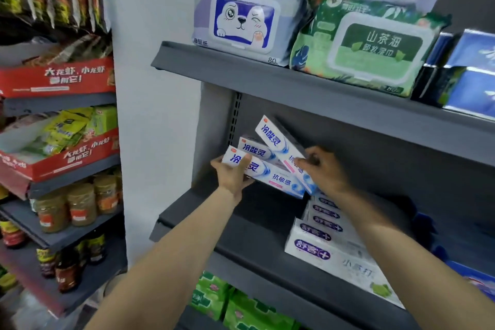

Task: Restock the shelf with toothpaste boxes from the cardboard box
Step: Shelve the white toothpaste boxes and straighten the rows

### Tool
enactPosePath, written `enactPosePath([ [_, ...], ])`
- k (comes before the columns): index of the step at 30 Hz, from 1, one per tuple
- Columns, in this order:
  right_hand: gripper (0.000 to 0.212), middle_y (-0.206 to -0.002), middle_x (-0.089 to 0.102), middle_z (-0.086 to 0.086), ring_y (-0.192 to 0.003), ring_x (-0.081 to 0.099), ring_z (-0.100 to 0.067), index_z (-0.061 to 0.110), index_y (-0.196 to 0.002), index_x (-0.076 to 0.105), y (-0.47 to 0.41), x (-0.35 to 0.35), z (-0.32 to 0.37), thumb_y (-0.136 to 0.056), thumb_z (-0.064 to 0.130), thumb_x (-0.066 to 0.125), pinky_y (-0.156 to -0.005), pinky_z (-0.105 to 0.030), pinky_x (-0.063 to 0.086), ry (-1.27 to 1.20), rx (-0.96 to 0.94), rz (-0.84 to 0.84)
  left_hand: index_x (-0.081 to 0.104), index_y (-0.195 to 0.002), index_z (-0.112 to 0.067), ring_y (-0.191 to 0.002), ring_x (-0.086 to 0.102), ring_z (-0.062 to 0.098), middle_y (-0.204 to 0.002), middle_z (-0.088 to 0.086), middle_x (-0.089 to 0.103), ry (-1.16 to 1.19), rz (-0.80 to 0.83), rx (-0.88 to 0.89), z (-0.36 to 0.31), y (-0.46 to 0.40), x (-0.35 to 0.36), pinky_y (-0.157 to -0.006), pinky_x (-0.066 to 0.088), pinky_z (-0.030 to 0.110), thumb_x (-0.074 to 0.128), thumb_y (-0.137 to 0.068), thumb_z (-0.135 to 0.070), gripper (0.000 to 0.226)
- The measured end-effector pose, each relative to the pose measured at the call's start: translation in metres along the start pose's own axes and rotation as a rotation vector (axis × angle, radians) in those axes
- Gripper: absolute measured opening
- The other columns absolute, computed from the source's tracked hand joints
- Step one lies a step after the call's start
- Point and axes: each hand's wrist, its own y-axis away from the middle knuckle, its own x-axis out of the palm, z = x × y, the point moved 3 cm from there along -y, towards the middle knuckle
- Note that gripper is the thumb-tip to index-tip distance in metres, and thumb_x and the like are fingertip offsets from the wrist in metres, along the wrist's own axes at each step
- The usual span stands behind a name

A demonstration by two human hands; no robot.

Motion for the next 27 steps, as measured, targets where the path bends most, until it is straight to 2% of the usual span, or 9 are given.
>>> enactPosePath([
  [3, 0.021, -0.087, 0.063, -0.002, -0.083, 0.060, -0.018, 0.011, -0.100, 0.063, -0.013, 0.005, -0.011, -0.085, 0.025, 0.066, -0.078, -0.033, 0.048, 0.082, -0.041, 0.035, 0.034, -0.118, -0.012, -0.105, 0.060, 0.028, -0.117, 0.014, 0.058, -0.188, 0.005, 0.056, 0.006, -0.019, -0.003, -0.087, 0.052, 0.045, 0.067, -0.085, -0.007, 0.047],
  [6, 0.031, -0.089, 0.061, -0.003, -0.086, 0.057, -0.018, 0.011, -0.112, 0.064, -0.027, 0.009, -0.015, -0.087, 0.029, 0.064, -0.081, -0.035, 0.046, 0.237, -0.089, 0.051, 0.050, -0.122, -0.010, -0.121, 0.046, 0.030, -0.122, 0.012, 0.056, -0.965, -0.042, 0.223, -0.002, -0.037, -0.014, -0.100, 0.040, 0.037, 0.074, -0.080, -0.022, 0.050],
  [8, 0.042, -0.112, 0.064, -0.008, -0.104, 0.059, -0.022, 0.015, -0.127, 0.057, -0.035, 0.012, -0.013, -0.089, 0.030, 0.062, -0.091, -0.035, 0.045, 0.312, -0.110, 0.087, 0.053, -0.124, -0.014, -0.123, 0.042, 0.032, -0.127, 0.012, 0.053, -1.231, -0.044, 0.241, -0.008, -0.042, -0.023, -0.099, 0.037, 0.035, 0.074, -0.078, -0.030, 0.054],
  [11, 0.052, -0.137, 0.052, -0.008, -0.123, 0.051, -0.026, 0.016, -0.138, 0.046, -0.045, 0.017, -0.010, -0.090, 0.028, 0.061, -0.102, -0.035, 0.041, 0.313, -0.136, 0.123, 0.050, -0.126, -0.014, -0.119, 0.050, 0.031, -0.127, 0.010, 0.055, -1.257, 0.022, 0.248, -0.011, -0.049, -0.028, -0.099, 0.043, 0.042, 0.077, -0.073, -0.033, 0.063],
  [15, 0.050, -0.134, 0.051, -0.011, -0.120, 0.052, -0.027, 0.016, -0.139, 0.045, -0.052, 0.028, -0.013, -0.092, 0.024, 0.059, -0.098, -0.032, 0.040, 0.344, -0.151, 0.146, 0.050, -0.120, -0.013, -0.108, 0.058, 0.024, -0.119, 0.006, 0.061, -1.223, 0.090, 0.249, -0.011, -0.049, -0.024, -0.093, 0.048, 0.039, 0.078, -0.072, -0.030, 0.058],
  [18, 0.049, -0.130, 0.045, -0.012, -0.121, 0.048, -0.029, 0.017, -0.137, 0.048, -0.056, 0.035, -0.022, -0.090, 0.024, 0.061, -0.103, -0.033, 0.037, 0.357, -0.109, 0.149, 0.049, -0.122, -0.010, -0.109, 0.058, 0.022, -0.118, 0.005, 0.061, -1.142, 0.101, 0.245, -0.013, -0.047, -0.021, -0.094, 0.047, 0.034, 0.080, -0.073, -0.028, 0.061],
  [21, 0.044, -0.127, 0.043, -0.007, -0.124, 0.039, -0.027, 0.026, -0.131, 0.055, -0.052, 0.039, -0.029, -0.088, 0.030, 0.063, -0.107, -0.041, 0.033, 0.414, -0.076, 0.080, 0.046, -0.124, -0.006, -0.113, 0.057, 0.024, -0.121, 0.008, 0.061, -1.073, 0.095, 0.274, -0.016, -0.048, -0.019, -0.094, 0.047, 0.031, 0.080, -0.073, -0.024, 0.064],
  [24, 0.044, -0.131, 0.041, -0.003, -0.126, 0.037, -0.023, 0.035, -0.134, 0.048, -0.044, 0.042, -0.025, -0.091, 0.035, 0.057, -0.106, -0.043, 0.032, 0.599, -0.091, 0.013, 0.050, -0.120, -0.004, -0.109, 0.060, 0.023, -0.119, 0.008, 0.063, -1.089, 0.129, 0.250, -0.017, -0.049, -0.015, -0.088, 0.046, 0.026, 0.076, -0.078, -0.020, 0.051],
  [27, 0.045, -0.135, 0.042, -0.002, -0.129, 0.038, -0.022, 0.035, -0.138, 0.043, -0.040, 0.044, -0.016, -0.093, 0.034, 0.053, -0.107, -0.042, 0.029, 0.702, -0.093, 0.025, 0.049, -0.119, -0.007, -0.112, 0.058, 0.027, -0.122, 0.010, 0.060, -1.128, 0.150, 0.247, -0.018, -0.048, -0.014, -0.094, 0.048, 0.035, 0.073, -0.080, -0.023, 0.049],
])
